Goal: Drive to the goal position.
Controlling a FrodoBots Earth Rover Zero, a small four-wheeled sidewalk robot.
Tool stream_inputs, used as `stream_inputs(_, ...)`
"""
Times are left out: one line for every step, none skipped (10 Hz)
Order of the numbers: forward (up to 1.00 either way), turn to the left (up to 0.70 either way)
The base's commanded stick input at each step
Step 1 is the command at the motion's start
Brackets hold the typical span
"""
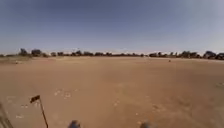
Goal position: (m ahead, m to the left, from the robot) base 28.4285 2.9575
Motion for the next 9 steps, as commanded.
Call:
stream_inputs(0.7,0.0)
stream_inputs(0.7,0.0)
stream_inputs(0.7,0.0)
stream_inputs(0.7,0.0)
stream_inputs(0.7,0.0)
stream_inputs(0.7,0.0)
stream_inputs(0.7,0.0)
stream_inputs(0.7,0.0)
stream_inputs(0.7,0.0)
